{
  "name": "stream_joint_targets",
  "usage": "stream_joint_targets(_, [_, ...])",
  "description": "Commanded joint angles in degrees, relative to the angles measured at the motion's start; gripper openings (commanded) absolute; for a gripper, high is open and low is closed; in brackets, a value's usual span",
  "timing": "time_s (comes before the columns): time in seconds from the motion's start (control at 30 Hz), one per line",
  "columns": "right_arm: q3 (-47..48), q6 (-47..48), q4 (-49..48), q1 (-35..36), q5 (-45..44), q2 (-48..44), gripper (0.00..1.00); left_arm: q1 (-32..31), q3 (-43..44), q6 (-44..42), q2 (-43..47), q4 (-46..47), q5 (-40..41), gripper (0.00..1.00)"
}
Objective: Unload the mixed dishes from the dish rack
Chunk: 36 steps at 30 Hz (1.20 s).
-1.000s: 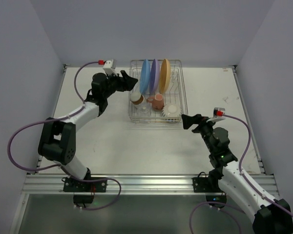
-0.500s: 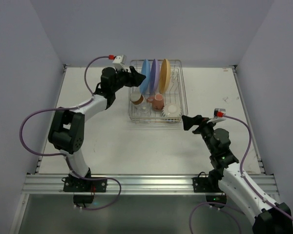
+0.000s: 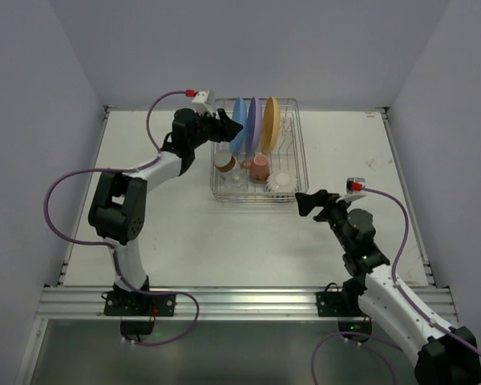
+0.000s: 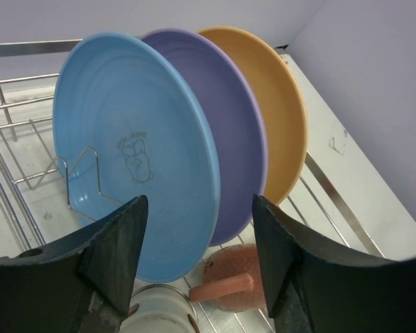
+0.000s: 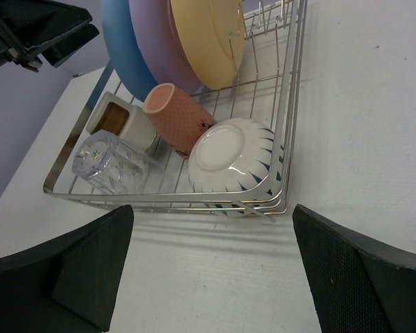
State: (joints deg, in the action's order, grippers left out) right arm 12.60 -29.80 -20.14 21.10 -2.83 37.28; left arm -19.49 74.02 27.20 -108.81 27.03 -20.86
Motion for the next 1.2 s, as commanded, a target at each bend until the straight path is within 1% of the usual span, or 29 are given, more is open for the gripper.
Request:
stream_joint_targets(0.0, [1.11, 0.01, -1.48, 0.17, 1.69, 0.34, 0.99, -0.90, 3.06, -1.10, -0.52, 0.31, -1.29, 0.67])
stream_joint_targets(0.17, [1.20, -0.08, -1.30, 0.17, 1.86, 0.69, 0.99, -1.52, 4.47, -1.10, -2.01, 0.31, -1.20, 0.67])
stream_joint_targets(0.23, [1.29, -0.17, -1.39, 0.17, 2.04, 1.04, 0.99, -1.70, 5.08, -1.01, -2.71, 0.39, -1.20, 0.63])
stream_joint_targets(0.33, [1.64, -0.26, -1.39, 0.17, 2.48, 1.92, 0.99, -1.78, 5.26, -0.57, -3.42, 0.83, -1.11, 0.60])
stream_joint_targets(0.4, [1.90, -0.26, -1.48, 0.17, 2.48, 2.53, 0.99, -1.78, 5.26, -0.31, -3.68, 1.27, -1.02, 0.55])
stream_joint_targets(0.43, [1.90, -0.26, -1.48, 0.17, 2.57, 2.71, 0.99, -1.78, 5.35, -0.22, -3.86, 1.54, -1.11, 0.50])
stream_joint_targets(0.5, [1.99, -0.17, -1.48, 0.08, 2.48, 2.80, 0.99, -1.78, 5.35, -0.04, -3.86, 1.80, -1.02, 0.46])
stream_joint_targets(0.53, [1.99, -0.17, -1.48, 0.17, 2.48, 2.80, 0.99, -1.87, 5.35, 0.04, -3.86, 1.98, -0.85, 0.41])
stream_joint_targets(0.6, [1.99, -0.17, -1.57, 0.17, 2.48, 2.89, 0.99, -1.87, 5.17, 0.48, -3.86, 2.33, -0.50, 0.40])
stream_joint_targets(0.63, [2.08, -0.17, -1.57, 0.08, 2.48, 3.06, 0.99, -1.78, 5.17, 0.75, -3.95, 2.85, -0.58, 0.36])
stream_joint_targets(0.7, [2.34, -0.08, -1.57, 0.08, 2.48, 3.41, 0.99, -1.87, 5.26, 1.36, -4.21, 3.38, -1.02, 0.33])
stream_joint_targets(0.73, [2.43, -0.08, -1.57, 0.17, 2.48, 3.68, 0.99, -1.87, 5.35, 1.71, -4.21, 3.73, -1.28, 0.28])
stream_joint_targets(0.77, [2.52, -0.08, -1.57, 0.17, 2.48, 3.85, 0.99, -1.87, 5.43, 1.80, -4.39, 3.82, -1.37, 0.26])
stream_joint_targets(0.8, [2.60, -0.08, -1.57, 0.17, 2.48, 4.12, 0.99, -1.87, 5.78, 1.80, -4.48, 3.91, -1.46, 0.21])
stream_joint_targets(0.87, [2.78, 0.01, -1.39, 0.08, 2.48, 4.29, 0.99, -1.87, 6.14, 1.89, -4.65, 3.91, -1.99, 0.17])
stream_joint_targets(1.0, [2.96, 0.18, -1.30, 0.08, 2.48, 4.56, 0.99, -1.78, 7.63, 2.15, -4.91, 2.25, -2.25, 0.03])
stream_joint_targets(1.07, [3.04, 0.09, -1.30, 0.17, 2.48, 4.82, 0.99, -1.87, 8.16, 2.33, -5.09, 2.15, -2.95, 0.00])
stream_joint_targets(1.17, [3.22, 0.09, -1.04, 0.17, 2.48, 5.00, 0.99, -1.78, 8.16, 2.94, -5.00, 2.77, -3.66, 0.00])
